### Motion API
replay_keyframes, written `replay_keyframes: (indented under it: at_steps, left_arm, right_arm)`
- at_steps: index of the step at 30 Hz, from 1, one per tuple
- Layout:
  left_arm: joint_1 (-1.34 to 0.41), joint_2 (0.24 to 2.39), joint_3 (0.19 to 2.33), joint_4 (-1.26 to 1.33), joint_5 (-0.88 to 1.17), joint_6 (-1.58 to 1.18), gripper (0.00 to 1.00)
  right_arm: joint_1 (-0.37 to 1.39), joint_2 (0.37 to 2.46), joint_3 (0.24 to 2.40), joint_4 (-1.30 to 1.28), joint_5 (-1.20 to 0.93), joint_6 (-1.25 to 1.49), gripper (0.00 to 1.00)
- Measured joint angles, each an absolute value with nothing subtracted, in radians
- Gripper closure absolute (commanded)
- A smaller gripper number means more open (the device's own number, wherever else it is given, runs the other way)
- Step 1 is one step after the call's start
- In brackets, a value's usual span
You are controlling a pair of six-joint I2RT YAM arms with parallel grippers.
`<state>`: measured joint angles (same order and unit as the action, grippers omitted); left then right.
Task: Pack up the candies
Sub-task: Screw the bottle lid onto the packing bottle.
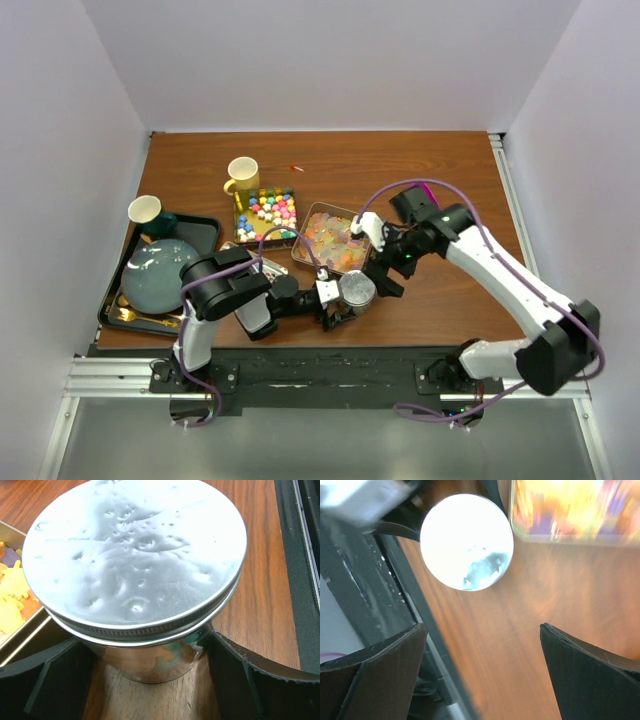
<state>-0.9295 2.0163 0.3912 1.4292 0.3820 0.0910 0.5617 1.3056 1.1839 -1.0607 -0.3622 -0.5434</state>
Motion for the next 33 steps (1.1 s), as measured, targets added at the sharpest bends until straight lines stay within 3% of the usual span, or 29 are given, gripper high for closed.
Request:
replay_keyframes:
  at_steps: [5,12,16,33]
  left_arm:
    - [-0.929,2.016,0.391,1.429,0.382,0.091,1.00]
    - [-0.929,2.016,0.393,1.427,0.387,0.091,1.00]
    - [-0.929,2.016,0.395,1.424,0.390,0.092,1.00]
    - [-0.928,2.017,0.404,1.415,0.398,0.092,1.00]
  right_arm:
    - [0.561,1.279,1.213,-1.066,-0.516,-0.838,0.01]
    - [0.585,1.557,1.324,-1.208,-0.646,-1.348,0.01]
    - [0.598,1.621,1.330,-1.253,-0.647,-1.502,0.01]
    - [0.646,1.617,1.234,-1.109,-0.644,-1.531,0.01]
